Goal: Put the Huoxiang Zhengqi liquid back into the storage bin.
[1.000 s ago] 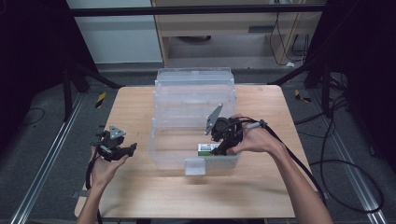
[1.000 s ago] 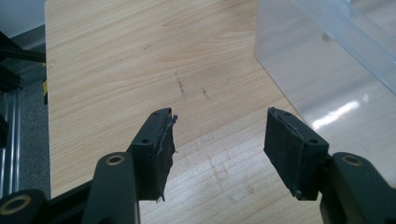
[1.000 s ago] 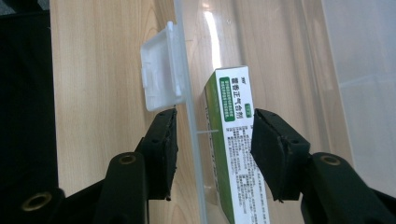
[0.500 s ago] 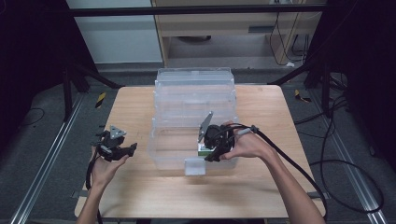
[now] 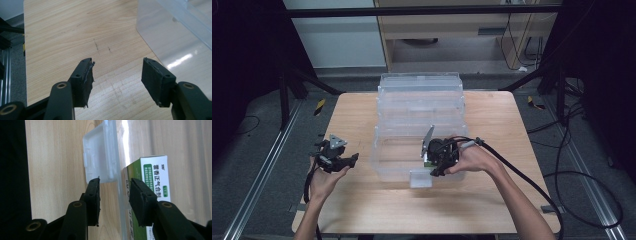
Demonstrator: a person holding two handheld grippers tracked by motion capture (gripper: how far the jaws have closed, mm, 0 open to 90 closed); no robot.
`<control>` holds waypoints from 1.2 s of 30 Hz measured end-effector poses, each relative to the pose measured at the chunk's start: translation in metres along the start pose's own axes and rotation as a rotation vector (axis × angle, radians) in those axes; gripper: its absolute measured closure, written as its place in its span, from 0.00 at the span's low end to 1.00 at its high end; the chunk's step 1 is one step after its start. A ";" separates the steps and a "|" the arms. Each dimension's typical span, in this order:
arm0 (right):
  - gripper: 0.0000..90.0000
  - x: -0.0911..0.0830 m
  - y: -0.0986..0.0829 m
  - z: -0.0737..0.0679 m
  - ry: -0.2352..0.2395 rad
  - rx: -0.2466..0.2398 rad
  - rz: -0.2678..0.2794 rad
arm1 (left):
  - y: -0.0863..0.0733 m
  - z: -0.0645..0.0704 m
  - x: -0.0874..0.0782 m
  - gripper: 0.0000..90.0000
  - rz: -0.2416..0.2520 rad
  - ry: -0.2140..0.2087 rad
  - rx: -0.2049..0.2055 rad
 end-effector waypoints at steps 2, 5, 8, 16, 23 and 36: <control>0.68 0.002 0.000 0.001 0.005 -0.006 -0.001 | 0.000 0.000 0.000 0.46 -0.001 0.000 0.001; 0.67 0.005 -0.001 0.002 0.011 0.000 -0.011 | 0.000 0.000 0.000 0.46 0.001 0.002 0.000; 0.67 0.008 -0.002 0.002 0.018 0.003 -0.019 | 0.000 -0.001 0.000 0.46 0.000 0.002 0.000; 0.66 0.018 -0.003 0.001 0.042 0.011 -0.023 | 0.000 0.000 -0.001 0.46 0.003 0.002 0.001; 0.66 0.025 -0.003 0.001 0.058 0.023 -0.030 | 0.000 -0.001 -0.001 0.46 0.005 0.001 0.000; 0.67 0.032 -0.005 -0.001 0.064 0.023 -0.048 | 0.003 -0.001 -0.002 0.46 0.013 0.008 0.012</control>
Point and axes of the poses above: each handheld gripper's, and its own axes: x roughly forward along the jaws, y roughly out of its top, z roughly to its right, the point moved 8 cm from there along x, roughly forward along the jaws, and after that the axes turned 8 degrees about x, right-handed, at the moved point
